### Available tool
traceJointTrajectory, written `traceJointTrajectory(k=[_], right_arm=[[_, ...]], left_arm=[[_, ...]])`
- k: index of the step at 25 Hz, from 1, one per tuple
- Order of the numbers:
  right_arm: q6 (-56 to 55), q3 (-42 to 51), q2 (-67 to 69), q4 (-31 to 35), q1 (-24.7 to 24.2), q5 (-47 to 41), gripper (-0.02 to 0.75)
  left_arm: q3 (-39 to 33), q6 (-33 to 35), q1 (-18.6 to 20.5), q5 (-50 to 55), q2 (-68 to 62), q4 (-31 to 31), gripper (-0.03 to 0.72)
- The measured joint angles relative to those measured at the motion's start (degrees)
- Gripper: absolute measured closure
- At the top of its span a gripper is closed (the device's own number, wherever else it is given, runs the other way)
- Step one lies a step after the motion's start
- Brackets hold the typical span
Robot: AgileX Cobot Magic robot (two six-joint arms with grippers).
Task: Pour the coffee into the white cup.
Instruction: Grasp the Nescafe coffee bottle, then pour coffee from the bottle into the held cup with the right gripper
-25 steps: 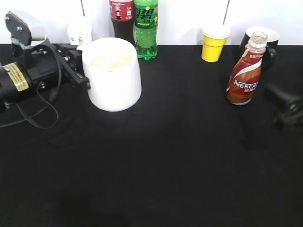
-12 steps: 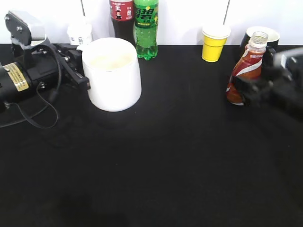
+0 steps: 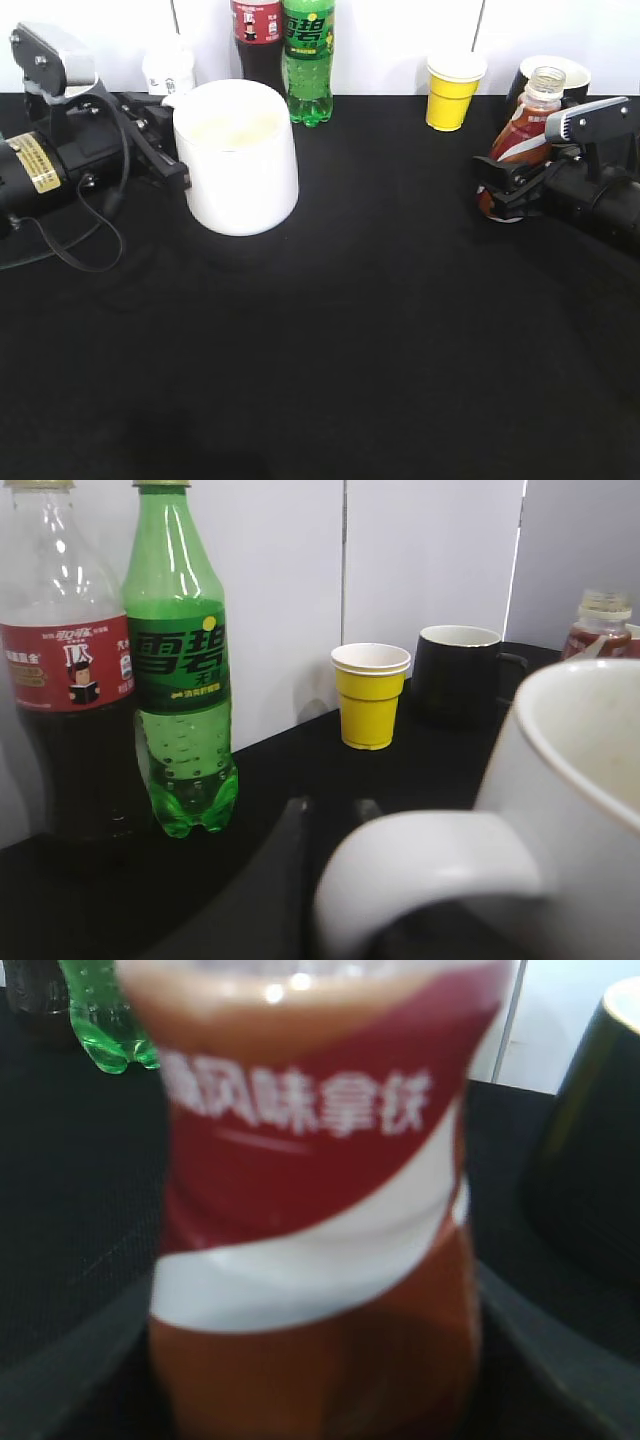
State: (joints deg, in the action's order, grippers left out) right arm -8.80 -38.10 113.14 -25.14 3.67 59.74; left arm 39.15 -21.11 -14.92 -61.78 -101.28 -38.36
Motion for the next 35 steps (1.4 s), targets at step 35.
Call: traceJointTrajectory(k=[35], right_arm=[[48.34, 0.01, -38.18, -20.55, 5.75, -24.83, 0.219]], left_arm=[[17.86, -4.13, -24.50, 12.60, -5.75, 3.49, 0.615]])
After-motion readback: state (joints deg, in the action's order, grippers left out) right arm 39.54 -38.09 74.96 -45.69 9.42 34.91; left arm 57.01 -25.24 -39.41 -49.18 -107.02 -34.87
